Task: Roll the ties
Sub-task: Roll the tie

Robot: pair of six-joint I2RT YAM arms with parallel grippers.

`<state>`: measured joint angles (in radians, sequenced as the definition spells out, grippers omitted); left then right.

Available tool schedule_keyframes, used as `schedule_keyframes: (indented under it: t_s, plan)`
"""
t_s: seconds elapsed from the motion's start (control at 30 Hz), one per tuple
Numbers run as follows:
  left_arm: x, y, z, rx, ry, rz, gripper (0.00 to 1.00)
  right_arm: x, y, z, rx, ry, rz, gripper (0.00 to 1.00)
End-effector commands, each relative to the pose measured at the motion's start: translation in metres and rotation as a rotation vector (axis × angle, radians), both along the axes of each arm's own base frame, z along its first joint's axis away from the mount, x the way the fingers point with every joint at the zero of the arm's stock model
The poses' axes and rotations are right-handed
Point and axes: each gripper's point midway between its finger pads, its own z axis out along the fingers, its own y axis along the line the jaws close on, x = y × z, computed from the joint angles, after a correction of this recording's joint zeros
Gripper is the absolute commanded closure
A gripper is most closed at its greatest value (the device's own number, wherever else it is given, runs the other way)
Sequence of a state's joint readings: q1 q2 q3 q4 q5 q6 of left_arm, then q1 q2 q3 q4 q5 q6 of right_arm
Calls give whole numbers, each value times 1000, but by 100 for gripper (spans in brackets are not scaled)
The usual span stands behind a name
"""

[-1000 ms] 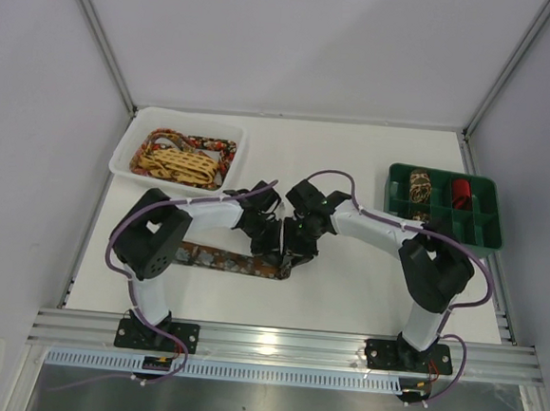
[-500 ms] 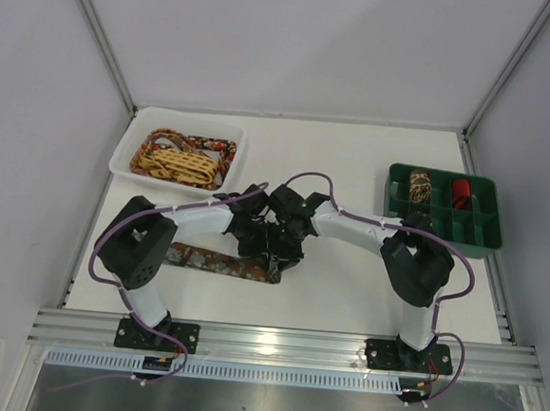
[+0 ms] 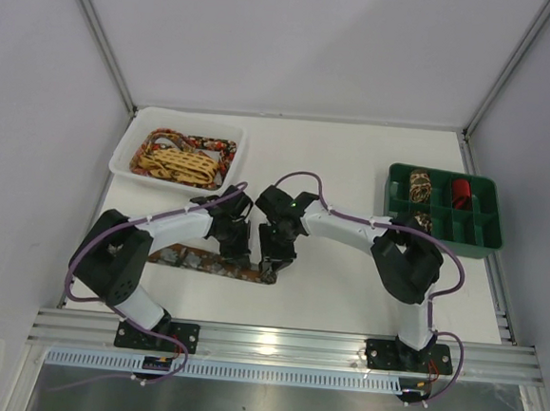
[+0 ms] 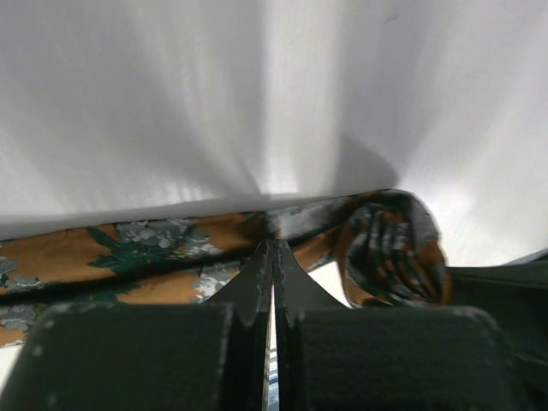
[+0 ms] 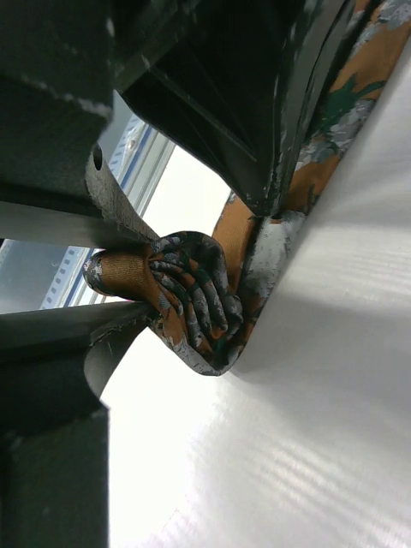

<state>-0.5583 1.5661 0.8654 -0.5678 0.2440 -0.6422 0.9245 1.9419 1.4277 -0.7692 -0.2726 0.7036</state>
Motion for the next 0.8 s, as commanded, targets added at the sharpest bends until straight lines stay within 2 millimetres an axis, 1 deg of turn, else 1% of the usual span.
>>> schedule_keyframes:
  t_s: [0.0,0.07,0.23,0.37,0.5,0.53,0.63,0.67,0.73,0.77]
  plan:
    - [-6,9,-7,14,3,-7,99,1,10,-5,-11,-2,-2,65]
    - [-6,7,-8,6,0,-9,99,-1,14,-8,-16,5,3,64]
    - [-10,11,-16,19,9,-15,99,-2,29,-5,7,0,13,61]
    - [-10,11,-20,15,12,-18,99,-5,37,-8,18,9,21,59]
    - [-7,14,-20,23,8,-19,99,-6,41,-11,30,11,25,55]
    - [-6,15,-19,22,6,-15,99,-8,43,-12,39,23,28,55]
    - [-3,14,-16,17,-5,-15,99,-10,50,-11,84,27,40,51]
    - [-3,14,-15,18,-5,-13,100,-11,53,-14,105,29,39,49]
    - [-3,15,-14,19,-3,-12,99,-15,55,-13,139,43,47,49]
    - [-2,14,-14,17,-6,-12,100,-18,53,-16,142,56,45,48]
